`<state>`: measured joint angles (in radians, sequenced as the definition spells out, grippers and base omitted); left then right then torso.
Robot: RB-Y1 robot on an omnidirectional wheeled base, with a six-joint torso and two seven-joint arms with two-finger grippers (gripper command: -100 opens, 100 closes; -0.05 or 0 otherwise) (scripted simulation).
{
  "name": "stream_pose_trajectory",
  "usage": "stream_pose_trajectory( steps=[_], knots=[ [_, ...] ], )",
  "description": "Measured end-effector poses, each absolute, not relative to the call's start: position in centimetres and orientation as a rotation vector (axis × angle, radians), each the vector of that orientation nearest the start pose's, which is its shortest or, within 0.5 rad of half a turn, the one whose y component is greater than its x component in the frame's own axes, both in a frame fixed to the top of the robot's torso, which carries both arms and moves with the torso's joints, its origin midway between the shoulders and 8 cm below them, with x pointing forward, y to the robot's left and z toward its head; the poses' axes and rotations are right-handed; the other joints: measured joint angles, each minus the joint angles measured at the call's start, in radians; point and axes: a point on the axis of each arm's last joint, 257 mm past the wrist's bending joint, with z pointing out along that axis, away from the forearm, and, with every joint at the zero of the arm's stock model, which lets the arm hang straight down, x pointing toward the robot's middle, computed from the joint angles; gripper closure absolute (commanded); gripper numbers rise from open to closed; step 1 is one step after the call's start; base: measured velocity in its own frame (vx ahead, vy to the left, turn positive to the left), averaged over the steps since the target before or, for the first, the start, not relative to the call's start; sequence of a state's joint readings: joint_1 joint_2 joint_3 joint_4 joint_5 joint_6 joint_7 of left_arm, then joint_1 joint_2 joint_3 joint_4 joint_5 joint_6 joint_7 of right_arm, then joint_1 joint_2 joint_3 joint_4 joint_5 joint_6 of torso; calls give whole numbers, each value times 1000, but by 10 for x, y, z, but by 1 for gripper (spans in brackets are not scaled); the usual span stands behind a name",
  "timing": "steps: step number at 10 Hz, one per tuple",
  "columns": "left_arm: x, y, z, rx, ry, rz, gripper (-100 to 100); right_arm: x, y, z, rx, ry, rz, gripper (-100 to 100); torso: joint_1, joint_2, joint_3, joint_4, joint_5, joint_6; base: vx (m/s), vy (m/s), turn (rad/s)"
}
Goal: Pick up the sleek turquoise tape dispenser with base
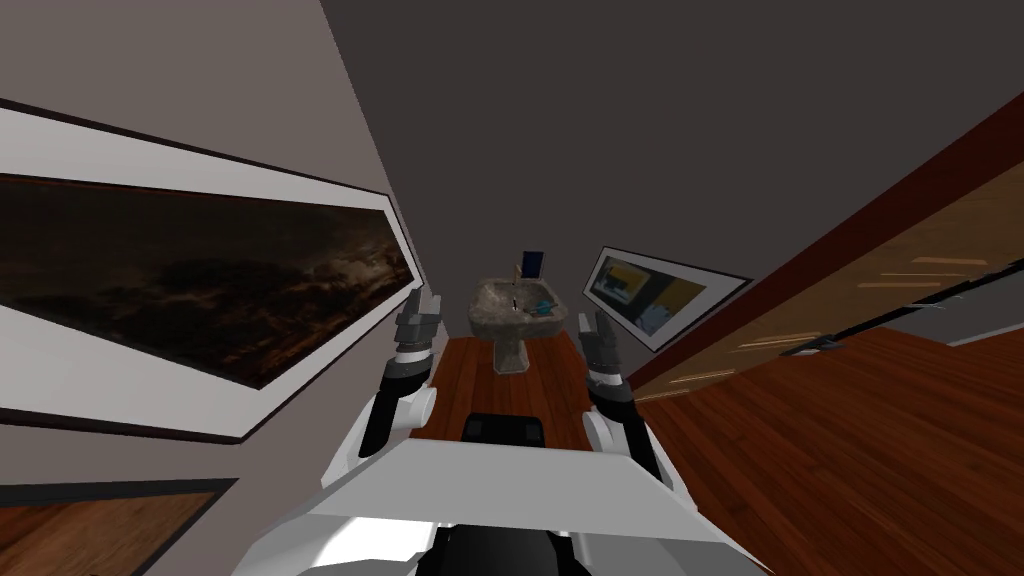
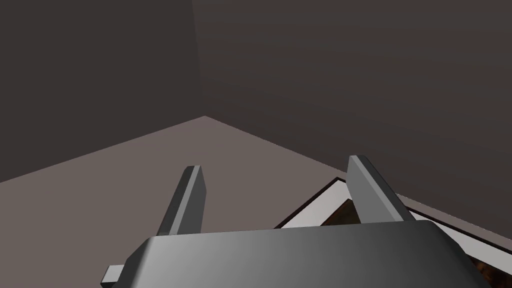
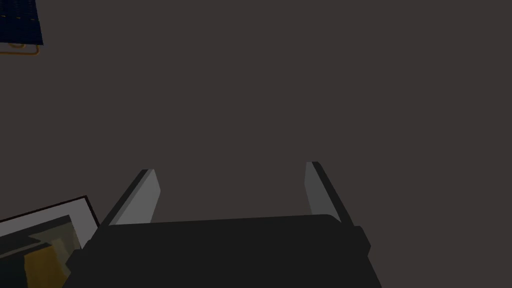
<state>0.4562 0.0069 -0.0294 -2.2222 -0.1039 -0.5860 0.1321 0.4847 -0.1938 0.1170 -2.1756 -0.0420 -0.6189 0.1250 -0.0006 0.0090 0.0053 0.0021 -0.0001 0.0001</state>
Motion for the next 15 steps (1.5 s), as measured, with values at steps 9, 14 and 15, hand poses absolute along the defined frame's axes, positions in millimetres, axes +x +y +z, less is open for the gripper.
stream_pose_trajectory(
  steps=[9, 14, 15],
  knots=[
    [347, 249, 28, -583, 608, -1426, 0, 359, -183, -74, 411, 1060, 1414, -100, 1, -2, -1, 0, 0, 0, -108, 9, 88],
    [347, 249, 28, -583, 608, -1426, 0, 356, -169, -128, 339, 1264, 1396, -100, 0, -3, -2, -1, 0, 0, -92, 15, 154],
    [347, 249, 28, -583, 608, -1426, 0, 357, -167, -140, 321, 1313, 1387, -100, 0, -5, -3, -1, 0, -1, -64, 14, 95]
  ],
)
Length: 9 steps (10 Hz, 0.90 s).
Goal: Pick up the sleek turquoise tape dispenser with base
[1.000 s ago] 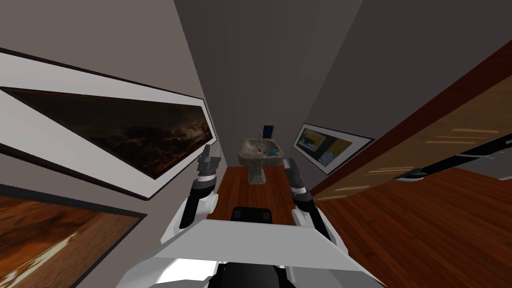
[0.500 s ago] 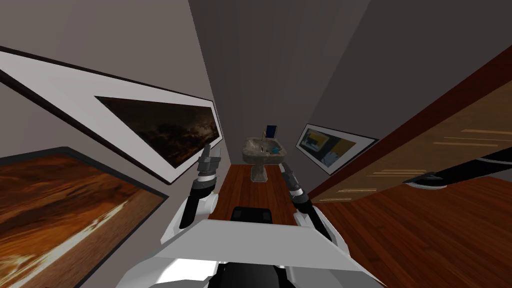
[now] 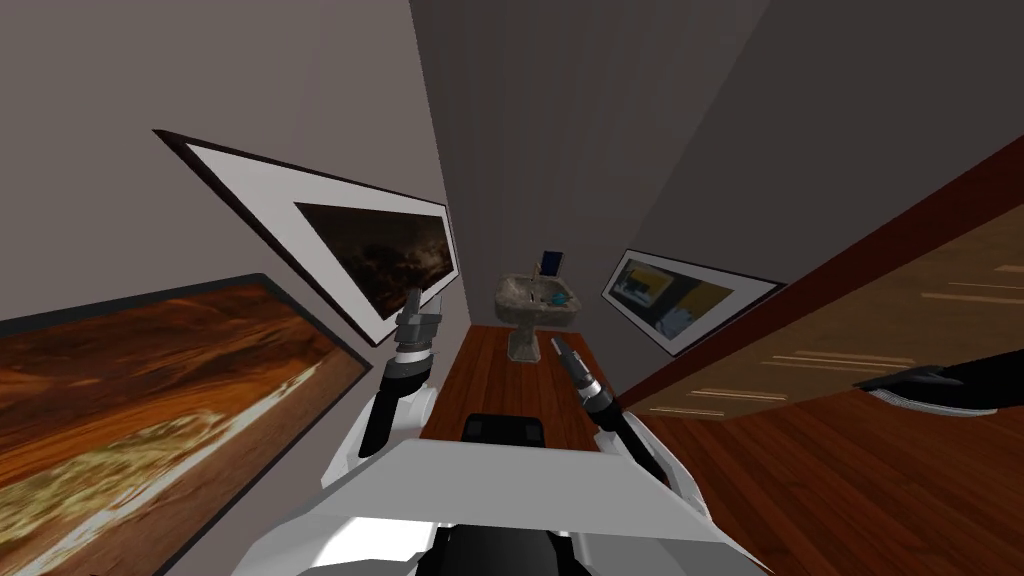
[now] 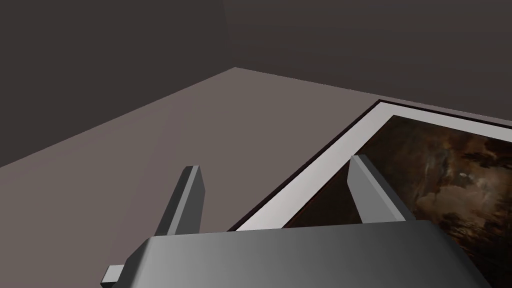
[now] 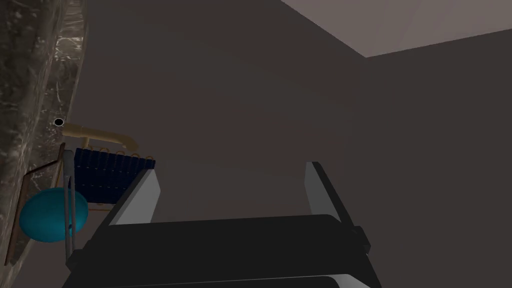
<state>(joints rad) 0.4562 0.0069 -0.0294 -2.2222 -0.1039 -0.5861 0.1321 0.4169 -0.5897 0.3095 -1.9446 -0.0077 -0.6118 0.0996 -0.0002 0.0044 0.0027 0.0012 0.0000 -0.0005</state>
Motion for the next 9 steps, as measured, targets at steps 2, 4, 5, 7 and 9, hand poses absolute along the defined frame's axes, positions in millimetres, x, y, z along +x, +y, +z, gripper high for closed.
stream_pose_trajectory(
  steps=[2, 4, 5, 7, 9],
  knots=[
    [347, 249, 28, -583, 608, -1426, 0, 353, -169, -168, 284, 1405, 1360, -100, 0, 1, 0, 0, 0, 0, -82, 23, 150],
    [347, 249, 28, -583, 608, -1426, 0, 348, -173, -193, 239, 1498, 1325, -100, 0, 0, 0, 0, 0, 0, -69, 19, 188],
    [347, 249, 28, -583, 608, -1426, 0, 347, -178, -205, 219, 1542, 1303, -100, -1, -1, 0, 0, 0, 1, -52, 26, 223],
    [347, 249, 28, -583, 608, -1426, 0, 341, -186, -232, 165, 1633, 1258, -100, -1, -2, -1, 0, 0, 1, -39, 23, 208],
    [347, 249, 28, -583, 608, -1426, 0, 341, -201, -260, 112, 1730, 1194, -100, -1, -3, -2, -1, 0, 1, -26, 24, 202]
  ],
)
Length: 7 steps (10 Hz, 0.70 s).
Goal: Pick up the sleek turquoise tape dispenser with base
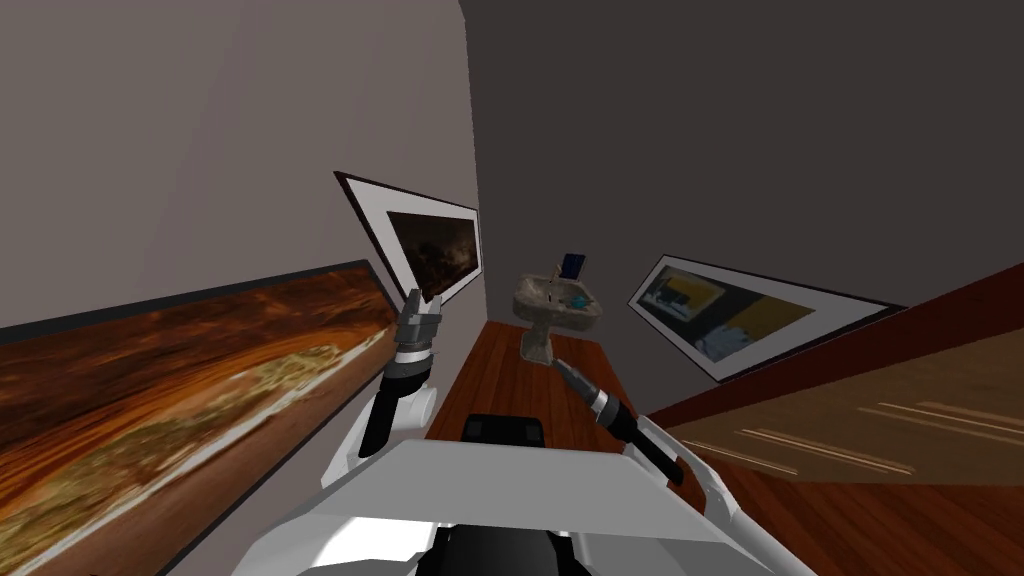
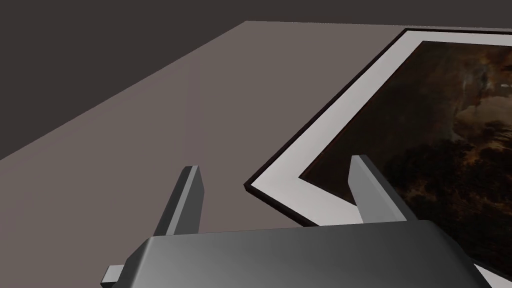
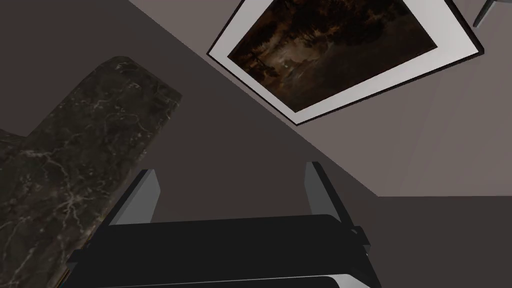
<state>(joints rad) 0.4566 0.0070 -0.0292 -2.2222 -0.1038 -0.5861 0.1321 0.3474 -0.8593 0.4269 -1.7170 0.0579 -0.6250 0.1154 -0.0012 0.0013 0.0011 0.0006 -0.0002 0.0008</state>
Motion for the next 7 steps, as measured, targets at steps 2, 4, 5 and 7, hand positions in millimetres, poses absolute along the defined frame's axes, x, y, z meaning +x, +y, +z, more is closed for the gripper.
stream_pose_trajectory(
  steps=[2, 4, 5, 7],
  knots=[
    [347, 249, 28, -583, 608, -1426, 0, 335, -218, -285, 57, 1823, 1125, -100, 0, 0, 0, 0, 0, 0, -21, 23, 215],
    [347, 249, 28, -583, 608, -1426, 0, 328, -242, -309, -3, 1909, 1053, -100, 0, -1, 0, 0, 0, 0, -12, 21, 231],
    [347, 249, 28, -583, 608, -1426, 0, 325, -253, -322, -38, 1956, 1012, -100, 0, -1, -1, 0, 0, -1, -8, 12, 140],
    [347, 249, 27, -583, 608, -1426, 0, 323, -276, -335, -74, 2017, 942, -100, -1, -1, -1, 0, 0, 1, -2, 14, 129]
  ],
)
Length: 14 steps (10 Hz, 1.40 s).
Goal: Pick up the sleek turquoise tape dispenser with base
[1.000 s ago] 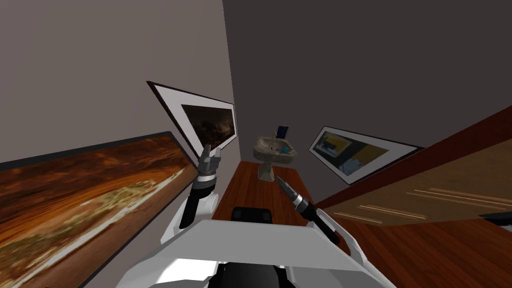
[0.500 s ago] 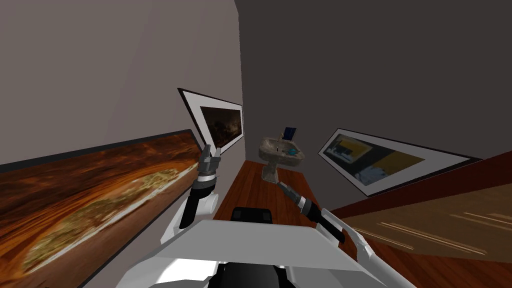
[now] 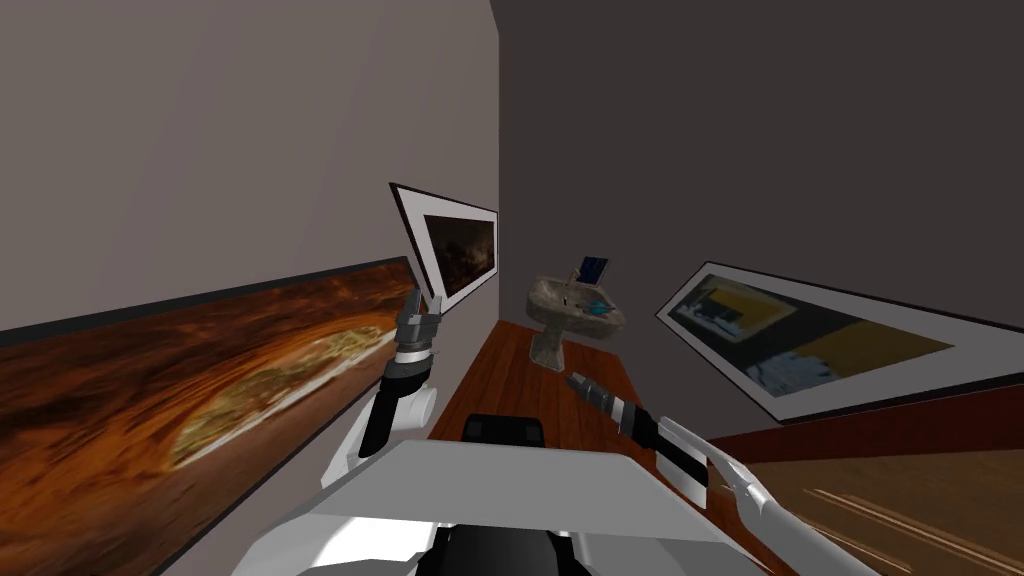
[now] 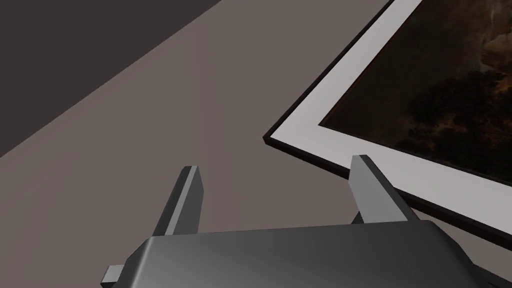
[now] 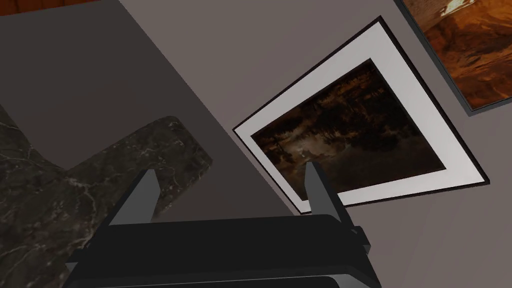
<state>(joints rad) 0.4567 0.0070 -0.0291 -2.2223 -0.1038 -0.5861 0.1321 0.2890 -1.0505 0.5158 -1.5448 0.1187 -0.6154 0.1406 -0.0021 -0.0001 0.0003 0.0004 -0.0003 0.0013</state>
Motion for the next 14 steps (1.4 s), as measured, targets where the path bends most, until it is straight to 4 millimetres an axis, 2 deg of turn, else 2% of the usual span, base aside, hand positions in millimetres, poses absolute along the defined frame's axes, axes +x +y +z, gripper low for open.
stream_pose_trajectory(
  steps=[5, 8, 9, 11, 13, 14],
  knots=[
    [347, 249, 28, -583, 608, -1426, 0, 304, -361, -366, -239, 2203, 715, -100, 1, 0, 0, 0, 0, -1, -3, 17, 201],
    [347, 249, 27, -583, 608, -1426, 0, 293, -423, -375, -328, 2302, 555, -100, 1, 0, 0, 0, 0, 0, -7, 20, 233],
    [347, 249, 28, -583, 608, -1426, 0, 286, -450, -376, -357, 2341, 490, -100, 1, 0, 0, 0, 0, -1, -6, 14, 138],
    [347, 249, 28, -583, 608, -1426, 0, 280, -485, -371, -426, 2395, 379, -100, 1, 0, 0, 0, 0, -1, -4, 17, 186],
    [347, 249, 27, -583, 609, -1425, 0, 281, -511, -363, -461, 2424, 302, -100, 0, 0, 0, 0, 0, 1, -2, 8, 105],
    [347, 249, 28, -583, 608, -1426, 0, 273, -533, -359, -495, 2449, 248, -100, 1, 0, 0, 0, 0, -1, -3, 6, 163]
  ],
)
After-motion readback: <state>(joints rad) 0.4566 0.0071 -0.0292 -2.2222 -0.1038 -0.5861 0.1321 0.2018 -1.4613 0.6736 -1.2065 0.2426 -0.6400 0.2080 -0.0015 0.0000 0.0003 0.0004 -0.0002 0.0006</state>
